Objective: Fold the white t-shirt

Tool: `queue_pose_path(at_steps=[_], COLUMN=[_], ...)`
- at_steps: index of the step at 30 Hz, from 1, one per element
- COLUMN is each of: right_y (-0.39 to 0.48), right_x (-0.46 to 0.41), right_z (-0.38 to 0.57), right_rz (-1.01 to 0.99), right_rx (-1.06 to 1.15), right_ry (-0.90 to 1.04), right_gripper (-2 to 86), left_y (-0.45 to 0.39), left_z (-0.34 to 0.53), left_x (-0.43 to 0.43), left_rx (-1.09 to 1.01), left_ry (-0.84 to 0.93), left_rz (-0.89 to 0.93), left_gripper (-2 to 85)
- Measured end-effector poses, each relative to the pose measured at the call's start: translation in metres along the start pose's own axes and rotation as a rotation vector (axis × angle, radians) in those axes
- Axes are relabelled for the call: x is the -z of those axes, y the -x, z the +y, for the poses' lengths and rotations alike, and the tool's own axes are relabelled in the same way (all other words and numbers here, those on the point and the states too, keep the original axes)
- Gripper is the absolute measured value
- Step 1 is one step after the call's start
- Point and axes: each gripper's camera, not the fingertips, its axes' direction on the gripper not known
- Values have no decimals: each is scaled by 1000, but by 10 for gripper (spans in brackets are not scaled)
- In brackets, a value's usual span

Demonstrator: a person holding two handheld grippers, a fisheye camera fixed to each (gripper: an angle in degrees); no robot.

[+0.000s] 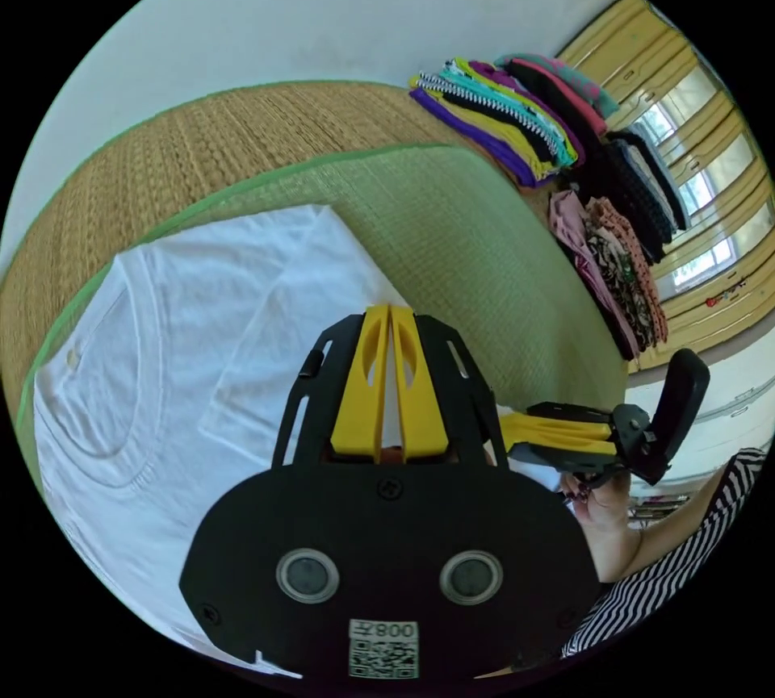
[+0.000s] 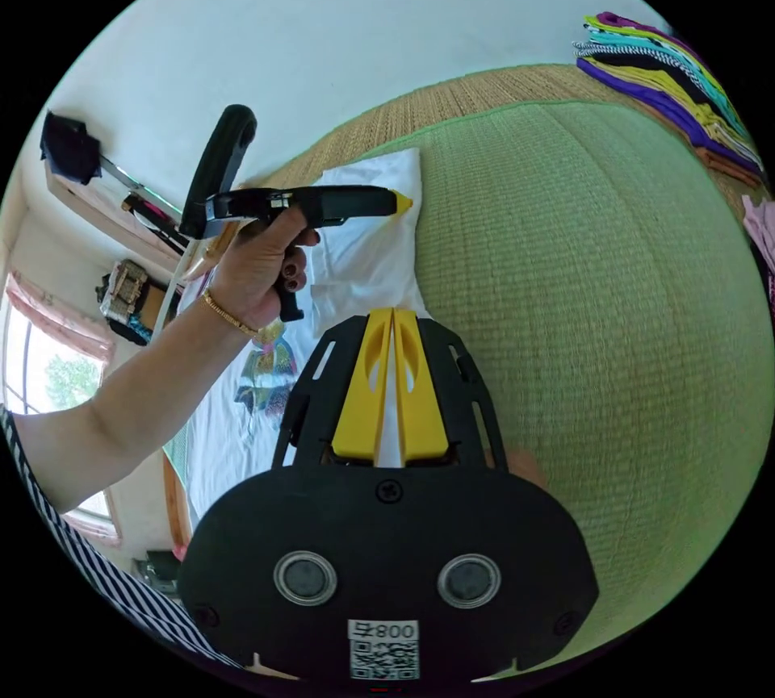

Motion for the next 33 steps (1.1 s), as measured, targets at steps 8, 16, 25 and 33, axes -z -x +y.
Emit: queue_pose_path(at_steps=[8, 16, 25, 33], right_y=[-18, -2, 9, 6], right_x=[10, 10, 14, 27], right_z=[-3, -11, -18, -21], right_rz=[-70, -14, -3, -88], right_rx=[-76, -41, -35, -72], right_ry=[-41, -23, -14, -32], right_gripper=[0, 0, 1, 0], left_y=[-7, -15, -5, 39], left_z=[23, 80, 129, 250], left_x=[21, 45, 79, 168], left_rx=[-43, -115, -103, 123], left_ry=[-15, 38, 27, -250], left_rz=[-32, -13, 50, 188], left_gripper=[2, 2, 2, 5])
